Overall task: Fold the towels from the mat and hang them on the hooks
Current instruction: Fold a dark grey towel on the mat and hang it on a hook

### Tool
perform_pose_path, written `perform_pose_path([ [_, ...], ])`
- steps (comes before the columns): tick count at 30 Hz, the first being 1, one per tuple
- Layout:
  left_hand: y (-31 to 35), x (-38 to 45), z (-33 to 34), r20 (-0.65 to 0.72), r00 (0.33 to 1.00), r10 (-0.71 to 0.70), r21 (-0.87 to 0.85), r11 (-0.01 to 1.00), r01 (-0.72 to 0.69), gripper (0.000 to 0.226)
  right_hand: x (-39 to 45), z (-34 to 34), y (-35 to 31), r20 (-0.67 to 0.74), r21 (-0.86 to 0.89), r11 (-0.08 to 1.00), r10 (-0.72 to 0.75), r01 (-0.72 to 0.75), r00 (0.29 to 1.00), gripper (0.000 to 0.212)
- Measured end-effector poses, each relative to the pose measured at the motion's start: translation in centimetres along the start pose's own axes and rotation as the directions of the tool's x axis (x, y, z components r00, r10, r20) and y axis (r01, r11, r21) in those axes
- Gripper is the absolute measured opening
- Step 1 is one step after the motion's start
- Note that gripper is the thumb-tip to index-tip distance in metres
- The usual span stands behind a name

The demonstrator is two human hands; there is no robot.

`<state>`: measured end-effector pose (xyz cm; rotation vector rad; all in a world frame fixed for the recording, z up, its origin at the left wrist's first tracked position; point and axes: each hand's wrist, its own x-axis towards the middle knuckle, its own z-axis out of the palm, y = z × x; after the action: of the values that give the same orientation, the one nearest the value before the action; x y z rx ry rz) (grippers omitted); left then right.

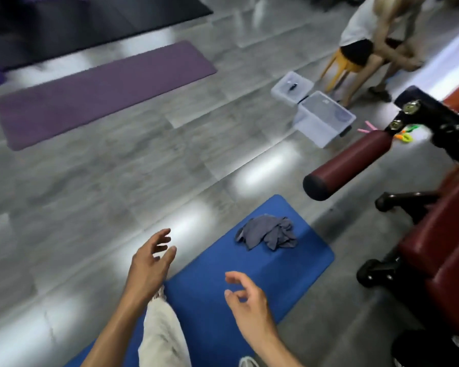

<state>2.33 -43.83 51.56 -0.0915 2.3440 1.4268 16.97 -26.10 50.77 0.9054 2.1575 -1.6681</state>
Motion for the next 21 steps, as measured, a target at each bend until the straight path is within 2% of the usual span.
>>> perform_pose_path([
  [4, 3.1, 9.5, -2.5, 0.157, 0.985, 0.071, 0.131, 0.987, -0.092, 0.040, 6.0, 3.5, -6.2, -0.124, 0.098, 0.991, 0.106, -0.095, 0.987, 0.027],
  [7, 6.4, 15.8, -3.7, 0.306, 0.940, 0.150, 0.183, 0.960, -0.213, 0.044, 9.4, 5.5, -10.0, -0.222, 0.178, 0.972, 0.189, -0.151, 0.957, 0.028],
  [10, 9.6, 21.6, -3.6, 0.399, 0.898, 0.184, 0.210, 0.935, -0.285, 0.045, 11.9, 6.3, -12.6, -0.306, 0.246, 0.953, 0.249, -0.177, 0.919, 0.030],
  [16, 15.1, 31.4, 2.0, 0.613, 0.765, 0.199, 0.252, 0.868, -0.428, 0.044, 18.0, 4.5, -14.5, -0.466, 0.418, 0.893, 0.370, -0.168, 0.804, 0.036],
  [21, 21.0, 37.6, 9.5, 0.724, 0.655, 0.216, 0.250, 0.804, -0.540, 0.044, 25.2, 0.8, -15.1, -0.504, 0.564, 0.816, 0.463, -0.128, 0.729, 0.050],
])
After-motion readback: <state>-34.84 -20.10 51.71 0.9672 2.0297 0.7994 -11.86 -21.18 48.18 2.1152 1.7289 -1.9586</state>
